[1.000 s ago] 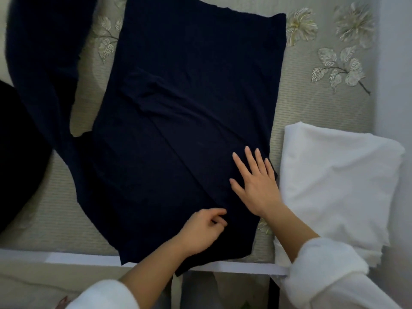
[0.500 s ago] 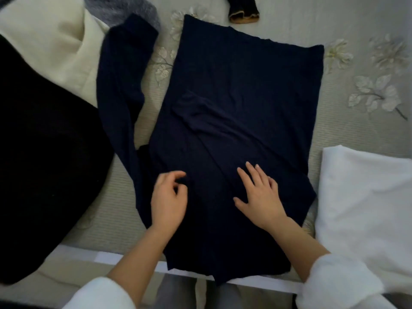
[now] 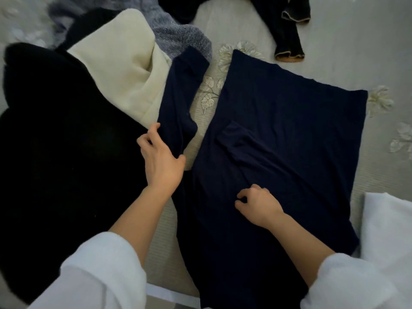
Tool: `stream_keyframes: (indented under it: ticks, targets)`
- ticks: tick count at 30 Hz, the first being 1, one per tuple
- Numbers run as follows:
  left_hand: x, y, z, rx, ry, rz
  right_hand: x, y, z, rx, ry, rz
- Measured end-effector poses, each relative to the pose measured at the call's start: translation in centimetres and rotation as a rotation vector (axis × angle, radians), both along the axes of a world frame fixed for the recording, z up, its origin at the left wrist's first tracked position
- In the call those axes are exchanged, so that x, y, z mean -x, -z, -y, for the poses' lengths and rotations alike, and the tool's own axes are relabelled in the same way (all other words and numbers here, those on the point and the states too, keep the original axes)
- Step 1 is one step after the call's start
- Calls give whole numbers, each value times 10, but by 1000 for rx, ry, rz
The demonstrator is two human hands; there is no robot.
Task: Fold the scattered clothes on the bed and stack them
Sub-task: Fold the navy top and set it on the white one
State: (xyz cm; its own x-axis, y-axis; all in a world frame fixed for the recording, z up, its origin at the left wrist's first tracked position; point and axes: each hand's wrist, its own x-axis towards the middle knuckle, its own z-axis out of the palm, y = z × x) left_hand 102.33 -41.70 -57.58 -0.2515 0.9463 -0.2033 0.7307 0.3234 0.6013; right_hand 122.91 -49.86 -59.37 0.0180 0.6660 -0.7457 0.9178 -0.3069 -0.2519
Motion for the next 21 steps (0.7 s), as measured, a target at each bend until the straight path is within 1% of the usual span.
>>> stream_keyframes:
  ticks: [2, 3, 4, 5, 6, 8, 10, 12, 14, 16, 18, 19, 21]
  targets:
    - [3, 4, 3, -34, 85, -233, 6, -8, -27, -18, 178, -131]
    - [5, 5, 6, -55, 138, -312, 13, -12, -43, -61, 277, -212]
    - [8, 5, 8, -46, 186, -343, 22, -16, -61, -128, 367, -287]
    - [11, 5, 10, -9, 214, -317, 33, -20, -79, -208, 447, -357]
    - [15, 6, 11, 45, 220, -253, 46, -23, -98, -285, 518, -429]
    - [21, 6, 14, 86, 216, -107, 72, -29, -130, -363, 640, -569]
    - [28, 2, 16, 65, 170, 59, 102, -30, -156, -269, 712, -695]
    - [33, -5, 16, 92, 134, 259, 127, -29, -173, -146, 750, -726]
    - [36, -14, 20, 119, 169, 435, 144, -26, -183, -130, 844, -715]
    - [35, -22, 26, 86, 195, 548, 146, -24, -192, -124, 1031, -774]
    - [31, -23, 35, 13, 182, 538, 137, -26, -203, -39, 1212, -892]
    - [28, -22, 38, -24, 184, 493, 131, -29, -208, -8, 1258, -934]
    - [20, -16, 44, -81, 249, 379, 113, -38, -216, -15, 1290, -996]
